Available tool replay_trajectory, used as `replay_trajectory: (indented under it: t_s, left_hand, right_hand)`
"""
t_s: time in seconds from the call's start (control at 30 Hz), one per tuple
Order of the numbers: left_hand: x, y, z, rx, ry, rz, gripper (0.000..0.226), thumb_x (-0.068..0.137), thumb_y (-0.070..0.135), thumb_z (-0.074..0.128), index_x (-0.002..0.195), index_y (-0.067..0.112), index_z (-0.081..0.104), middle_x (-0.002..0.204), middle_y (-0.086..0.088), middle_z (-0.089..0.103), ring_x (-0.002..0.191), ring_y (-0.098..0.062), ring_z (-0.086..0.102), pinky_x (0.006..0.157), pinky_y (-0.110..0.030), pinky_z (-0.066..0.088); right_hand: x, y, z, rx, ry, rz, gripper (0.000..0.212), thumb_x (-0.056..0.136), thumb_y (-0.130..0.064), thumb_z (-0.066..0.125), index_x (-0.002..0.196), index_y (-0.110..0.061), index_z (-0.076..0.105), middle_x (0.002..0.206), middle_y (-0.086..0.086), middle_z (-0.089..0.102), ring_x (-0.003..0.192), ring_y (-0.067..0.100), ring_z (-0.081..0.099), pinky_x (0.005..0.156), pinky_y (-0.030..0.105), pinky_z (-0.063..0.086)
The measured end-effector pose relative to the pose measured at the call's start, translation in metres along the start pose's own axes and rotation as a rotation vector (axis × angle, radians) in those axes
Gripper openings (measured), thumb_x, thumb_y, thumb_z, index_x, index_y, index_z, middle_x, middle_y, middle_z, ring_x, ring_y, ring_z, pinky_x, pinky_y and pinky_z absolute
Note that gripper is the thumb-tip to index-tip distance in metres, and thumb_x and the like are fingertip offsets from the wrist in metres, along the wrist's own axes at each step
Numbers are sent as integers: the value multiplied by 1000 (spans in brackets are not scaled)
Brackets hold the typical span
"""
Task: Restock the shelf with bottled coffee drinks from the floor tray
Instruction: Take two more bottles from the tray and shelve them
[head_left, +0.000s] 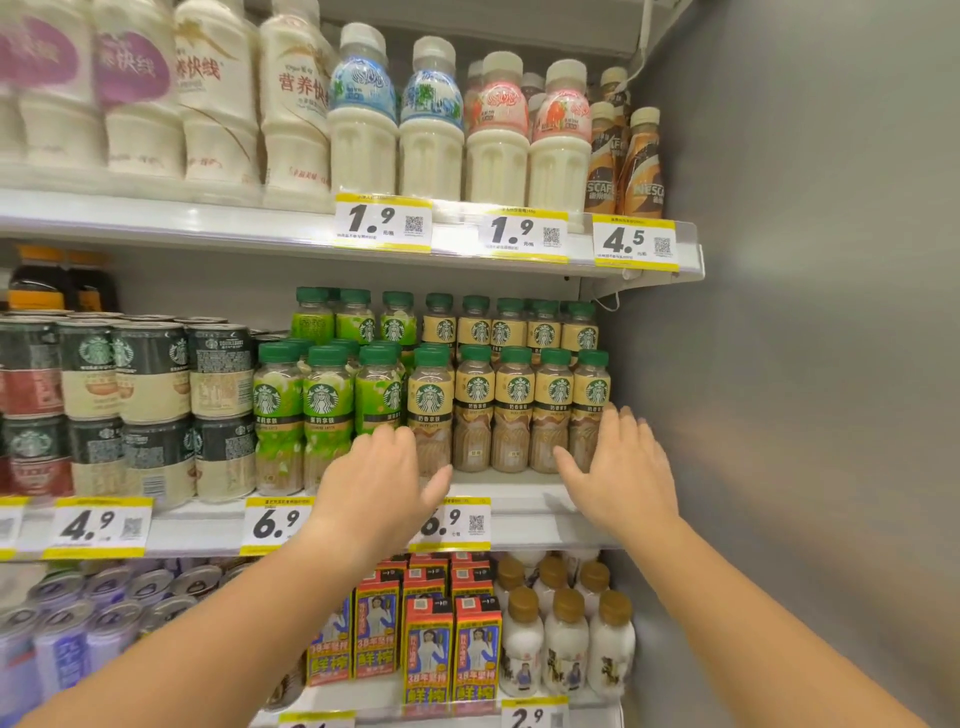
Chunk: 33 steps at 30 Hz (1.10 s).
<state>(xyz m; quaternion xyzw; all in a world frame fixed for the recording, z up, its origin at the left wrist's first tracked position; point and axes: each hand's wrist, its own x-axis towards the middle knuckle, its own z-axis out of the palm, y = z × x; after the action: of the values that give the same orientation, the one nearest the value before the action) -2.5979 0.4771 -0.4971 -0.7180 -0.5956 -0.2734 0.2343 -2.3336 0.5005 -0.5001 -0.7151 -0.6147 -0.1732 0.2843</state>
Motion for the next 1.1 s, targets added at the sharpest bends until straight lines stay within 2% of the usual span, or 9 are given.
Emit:
replay_trajectory:
  t_s: [0.03,0.1,0.13,0.2,0.37,0.57,0.83,0.93,1.1]
  left_hand:
    - [-5,-4,-1,12,5,50,61,90,68,23,97,16,52,89,-1,52,86,-22,54,62,-31,45]
    - [-12,-13,-3,28,-33,130,81,88,71,14,126,11,53,117,-12,57,111,-31,53,92,-43,47]
    - [-17,-17,-4,26,-66,141,87,87,73,12,141,12,45,135,-16,51,128,-36,44,106,-51,37]
    - [-28,-24,-4,20,-117,156,93,86,77,8,155,16,25,157,-17,31,146,-39,21,115,-61,16]
    - [-61,-43,-4,-44,-169,259,100,81,81,5,159,19,11,164,-17,13,150,-39,6,116,-65,5]
    - [-128,-51,15,-95,-217,412,99,83,80,6,158,16,13,164,-17,16,150,-38,11,117,-62,10]
    - [-250,-53,91,-207,-354,537,96,85,76,20,156,12,24,161,-21,24,147,-42,21,116,-64,16]
    - [-302,-57,123,-224,-415,495,95,85,74,23,153,9,30,157,-23,32,143,-43,29,114,-64,20]
    - [-399,-60,178,-176,-612,431,97,85,76,16,157,11,21,160,-20,26,147,-39,22,116,-61,17]
  right_hand:
    - [-11,-3,-1,-17,-7,-16,92,89,-72,28,157,-11,19,164,16,24,149,35,21,119,48,24]
    - [-36,-8,-3,-55,-19,-45,94,87,-74,17,160,-15,11,168,14,11,153,34,10,121,49,15]
    - [-48,-11,-4,-71,-27,-54,94,86,-74,14,160,-16,9,168,14,8,153,33,6,122,49,12]
    - [-72,-18,-9,-94,-41,-53,94,86,-73,13,160,-16,8,168,14,5,154,33,4,123,50,11]
    - [-135,-41,-25,-177,-65,1,92,91,-70,26,160,-12,8,167,17,9,153,35,5,123,52,11]
    - [-219,-60,-20,-239,-121,54,91,90,-68,29,160,-13,10,167,17,12,153,36,8,122,52,12]
    - [-357,-58,57,-280,-306,56,91,91,-65,33,159,-8,14,166,20,15,153,34,10,122,50,9]
    - [-411,-53,96,-241,-392,53,91,92,-65,33,159,-8,12,167,18,10,154,31,7,123,48,6]
    - [-506,-47,164,-143,-595,96,91,91,-67,30,160,-10,11,167,15,10,154,29,5,124,46,7]
